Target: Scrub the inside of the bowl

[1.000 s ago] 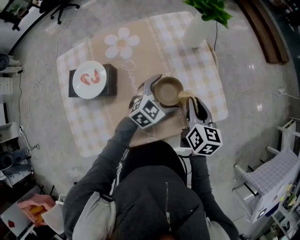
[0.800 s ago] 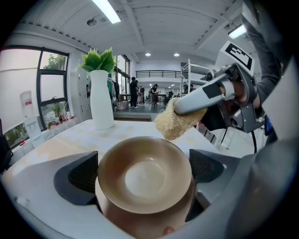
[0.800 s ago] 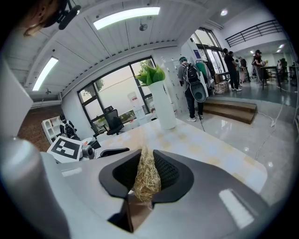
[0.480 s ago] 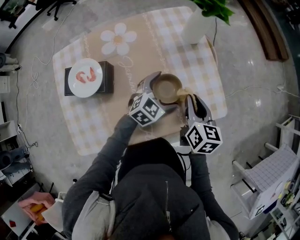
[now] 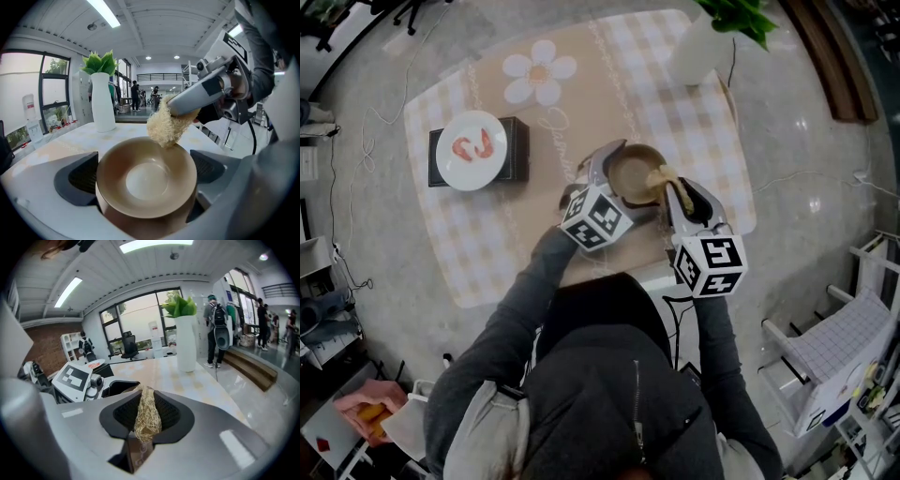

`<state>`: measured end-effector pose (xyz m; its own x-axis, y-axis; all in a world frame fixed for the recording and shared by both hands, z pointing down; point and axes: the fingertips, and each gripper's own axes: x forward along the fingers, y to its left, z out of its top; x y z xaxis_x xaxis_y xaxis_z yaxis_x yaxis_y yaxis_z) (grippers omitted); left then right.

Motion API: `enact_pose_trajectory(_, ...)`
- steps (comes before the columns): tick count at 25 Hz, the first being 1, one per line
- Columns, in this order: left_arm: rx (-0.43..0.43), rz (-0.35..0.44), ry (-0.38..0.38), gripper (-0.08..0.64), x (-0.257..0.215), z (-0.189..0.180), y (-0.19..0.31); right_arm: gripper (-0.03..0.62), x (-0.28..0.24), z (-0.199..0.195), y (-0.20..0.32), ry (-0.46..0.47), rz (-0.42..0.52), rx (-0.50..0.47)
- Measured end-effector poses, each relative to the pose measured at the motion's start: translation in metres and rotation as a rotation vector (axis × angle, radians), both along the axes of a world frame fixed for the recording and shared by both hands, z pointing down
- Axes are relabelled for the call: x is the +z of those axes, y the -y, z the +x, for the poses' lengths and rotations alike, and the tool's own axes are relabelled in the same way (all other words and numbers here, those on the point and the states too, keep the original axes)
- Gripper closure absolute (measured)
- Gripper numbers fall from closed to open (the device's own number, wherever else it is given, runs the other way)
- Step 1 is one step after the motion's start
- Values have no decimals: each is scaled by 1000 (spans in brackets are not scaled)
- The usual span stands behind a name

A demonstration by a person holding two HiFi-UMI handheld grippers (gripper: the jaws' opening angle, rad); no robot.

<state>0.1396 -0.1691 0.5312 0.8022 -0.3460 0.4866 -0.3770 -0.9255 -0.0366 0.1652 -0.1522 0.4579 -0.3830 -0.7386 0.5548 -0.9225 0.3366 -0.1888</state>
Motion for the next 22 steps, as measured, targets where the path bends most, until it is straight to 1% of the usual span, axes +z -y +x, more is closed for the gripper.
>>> enact_pose_trajectory(6,0,-1,-1,-38,0,1,0,522,3,-25,17,-197,-27,-341)
enact_pose_trajectory(14,1,-5,-9,-38,0,2,0,522,13,-55,22,-407,-98,-751)
enact_pose_trajectory(17,2,-17,-15,-38,1,2,1,522,21,-61,17,-451,-132,-857)
enact_pose_trajectory(22,6,-30,-22,-38,1,3,1,523,34,-62,6,-476,-201,-951)
